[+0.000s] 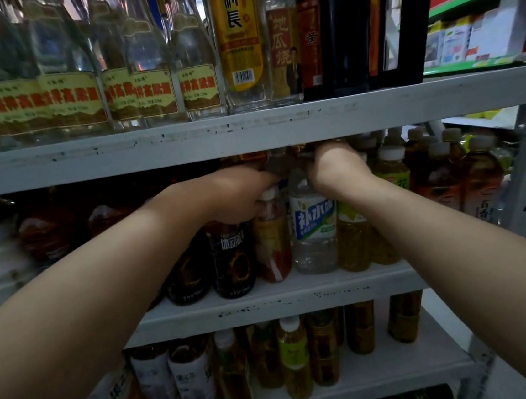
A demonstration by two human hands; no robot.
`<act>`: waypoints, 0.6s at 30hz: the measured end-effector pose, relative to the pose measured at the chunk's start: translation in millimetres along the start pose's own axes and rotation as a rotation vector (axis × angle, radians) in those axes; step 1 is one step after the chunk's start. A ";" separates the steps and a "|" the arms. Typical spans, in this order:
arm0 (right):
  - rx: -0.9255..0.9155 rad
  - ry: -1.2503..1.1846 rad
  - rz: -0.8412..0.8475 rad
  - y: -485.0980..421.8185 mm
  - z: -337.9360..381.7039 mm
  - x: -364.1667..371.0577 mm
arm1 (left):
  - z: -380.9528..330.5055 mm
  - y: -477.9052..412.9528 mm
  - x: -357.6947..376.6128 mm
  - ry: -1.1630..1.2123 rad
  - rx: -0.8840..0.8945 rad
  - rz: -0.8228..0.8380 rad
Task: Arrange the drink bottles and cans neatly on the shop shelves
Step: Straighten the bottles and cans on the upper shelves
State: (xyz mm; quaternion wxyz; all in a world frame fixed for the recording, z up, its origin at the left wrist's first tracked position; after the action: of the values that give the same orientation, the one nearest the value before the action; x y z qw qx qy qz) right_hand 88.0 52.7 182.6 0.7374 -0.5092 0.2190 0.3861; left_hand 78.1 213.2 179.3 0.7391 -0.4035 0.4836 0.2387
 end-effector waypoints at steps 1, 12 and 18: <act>0.005 0.001 0.023 0.0 0.0 -0.7 | 0.3 -0.7 -1.1 0.037 -0.003 -0.022; 0.076 -0.077 -0.032 6.1 -6.4 -0.7 | -1.4 -2.0 -3.5 -0.100 -0.139 -0.053; 0.102 -0.270 -0.070 7.5 -14.0 0.6 | 0.8 1.3 -3.4 -0.151 -0.135 0.036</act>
State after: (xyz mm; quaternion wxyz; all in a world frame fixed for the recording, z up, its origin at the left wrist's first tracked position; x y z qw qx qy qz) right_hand 83.3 41.3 172.4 0.7981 -0.4216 0.1191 0.4136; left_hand 76.2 214.8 182.1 0.7404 -0.4242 0.4165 0.3137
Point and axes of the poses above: each hand's wrist, its own y-axis away from the middle knuckle, its own x-axis out of the palm, z = x × y, the point moved 3 cm from there along -y, towards the middle knuckle, and after that the axes turned 15 degrees about -z, right-handed, at the moved point
